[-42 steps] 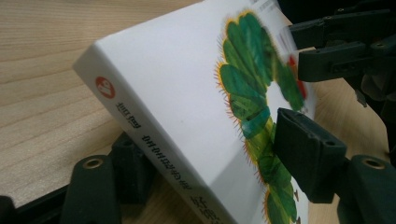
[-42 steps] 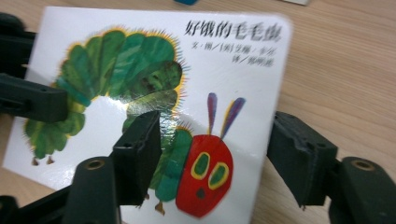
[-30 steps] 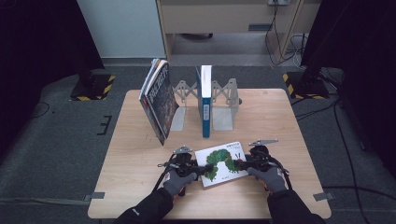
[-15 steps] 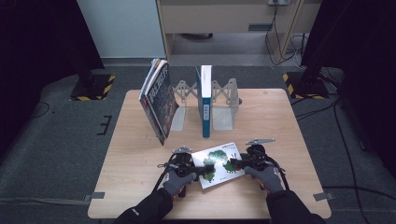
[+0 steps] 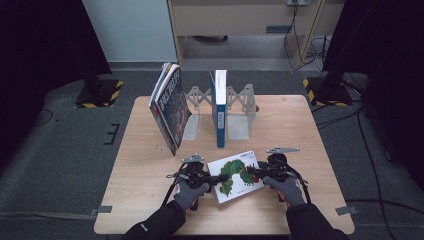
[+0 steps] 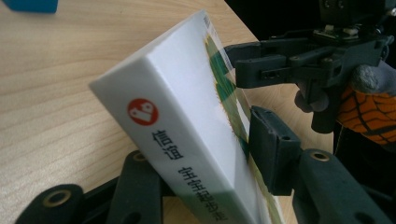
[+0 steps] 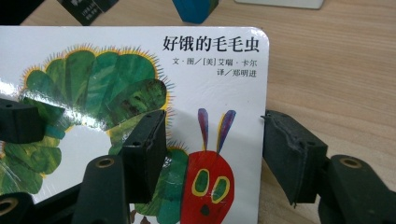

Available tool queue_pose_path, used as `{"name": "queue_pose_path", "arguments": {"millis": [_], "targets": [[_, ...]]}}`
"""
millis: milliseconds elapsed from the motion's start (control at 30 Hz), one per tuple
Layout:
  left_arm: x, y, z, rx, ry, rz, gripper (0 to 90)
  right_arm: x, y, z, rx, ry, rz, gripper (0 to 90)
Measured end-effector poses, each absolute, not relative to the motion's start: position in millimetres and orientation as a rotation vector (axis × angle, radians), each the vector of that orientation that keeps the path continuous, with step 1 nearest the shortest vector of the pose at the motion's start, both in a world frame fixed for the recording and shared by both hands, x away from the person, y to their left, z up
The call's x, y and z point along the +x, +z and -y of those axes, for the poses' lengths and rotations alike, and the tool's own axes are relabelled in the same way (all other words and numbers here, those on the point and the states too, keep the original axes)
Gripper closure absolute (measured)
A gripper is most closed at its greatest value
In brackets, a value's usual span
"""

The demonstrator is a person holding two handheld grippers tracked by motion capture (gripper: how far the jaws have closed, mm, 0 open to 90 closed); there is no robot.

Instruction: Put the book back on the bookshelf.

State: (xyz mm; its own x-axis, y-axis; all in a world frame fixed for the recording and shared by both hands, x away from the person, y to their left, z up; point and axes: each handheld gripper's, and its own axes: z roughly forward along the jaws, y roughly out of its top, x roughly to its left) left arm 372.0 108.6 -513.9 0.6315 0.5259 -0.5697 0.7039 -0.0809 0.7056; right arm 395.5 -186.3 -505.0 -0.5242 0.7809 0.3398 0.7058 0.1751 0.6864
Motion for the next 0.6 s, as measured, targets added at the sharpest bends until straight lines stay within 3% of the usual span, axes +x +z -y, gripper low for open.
{"name": "queue_pose_path", "arguments": {"millis": [267, 600], "targets": [[370.5, -496.6, -111.4, 1.738, -0.167, -0.953, 70.6, 393.7, -497.1, 186.9, 1.429, 1.394, -2.258, 41.2], [368.5, -494.3, -111.0, 1.775, -0.145, -0.936, 71.6, 392.2, -494.7, 188.3, 1.422, 1.41, -2.263, 40.8]]}}
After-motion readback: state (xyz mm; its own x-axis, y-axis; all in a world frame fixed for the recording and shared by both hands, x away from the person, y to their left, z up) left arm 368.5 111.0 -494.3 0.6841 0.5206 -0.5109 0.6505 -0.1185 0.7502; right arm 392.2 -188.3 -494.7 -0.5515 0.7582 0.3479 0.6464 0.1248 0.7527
